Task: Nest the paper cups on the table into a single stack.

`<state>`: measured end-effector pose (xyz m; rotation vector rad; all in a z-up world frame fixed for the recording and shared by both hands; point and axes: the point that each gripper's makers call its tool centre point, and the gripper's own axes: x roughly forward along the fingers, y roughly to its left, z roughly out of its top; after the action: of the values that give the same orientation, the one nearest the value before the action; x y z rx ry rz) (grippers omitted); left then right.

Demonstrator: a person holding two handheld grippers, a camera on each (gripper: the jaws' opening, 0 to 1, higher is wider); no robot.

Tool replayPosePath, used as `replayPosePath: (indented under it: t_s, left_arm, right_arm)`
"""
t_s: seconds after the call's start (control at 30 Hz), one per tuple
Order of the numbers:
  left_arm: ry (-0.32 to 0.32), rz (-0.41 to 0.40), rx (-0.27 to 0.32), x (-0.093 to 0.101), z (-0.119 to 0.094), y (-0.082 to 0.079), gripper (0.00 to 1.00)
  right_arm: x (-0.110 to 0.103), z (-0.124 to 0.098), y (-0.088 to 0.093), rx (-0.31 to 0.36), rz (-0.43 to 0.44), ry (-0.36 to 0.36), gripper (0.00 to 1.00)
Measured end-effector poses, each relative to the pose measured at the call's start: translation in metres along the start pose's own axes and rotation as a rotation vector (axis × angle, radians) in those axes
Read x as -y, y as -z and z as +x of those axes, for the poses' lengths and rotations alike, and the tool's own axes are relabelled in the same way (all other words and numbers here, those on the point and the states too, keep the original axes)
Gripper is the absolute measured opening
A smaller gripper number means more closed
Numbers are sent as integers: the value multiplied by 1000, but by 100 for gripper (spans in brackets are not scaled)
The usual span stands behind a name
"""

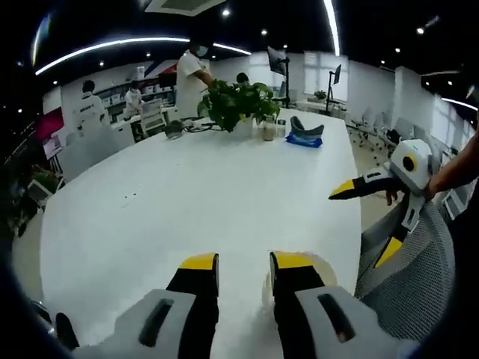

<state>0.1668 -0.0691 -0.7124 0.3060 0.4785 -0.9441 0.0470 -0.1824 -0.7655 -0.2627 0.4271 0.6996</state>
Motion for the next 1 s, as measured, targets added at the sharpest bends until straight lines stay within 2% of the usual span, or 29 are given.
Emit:
replayPosePath:
  t_s: [0.13,0.3,0.37,0.43,0.6,0.77,0.93,1.0]
  left_arm:
    - [-72,12,-34,-28,-3,11,36]
    - [-147,20,-77,-53,-6,25,41]
    - [-178,25,-102,-67,-5,35,42]
    - [-183,34,-141,-69,-4,43,42]
    - [-160,10,-192,-76,4,64,45]
    - [-129,-17,-221,-68,11,72,46]
    - [-112,-20,-252,-69,18,83,44]
    - [-106,-24,-256,-67,17,82,43]
  right_arm:
    - [0,0,0,1,1,1,85]
    - [1,0,-1,3,2,2,85]
    - [1,0,-1,4,1,3,85]
    - [1,-1,-1,3,1,3,85]
    - [1,-1,-1,4,2,5,85]
    - [2,-1,-1,7,5,9,85]
    - [1,-1,-2,10,9,5,85]
    - [1,-1,-3,13,11,4,85]
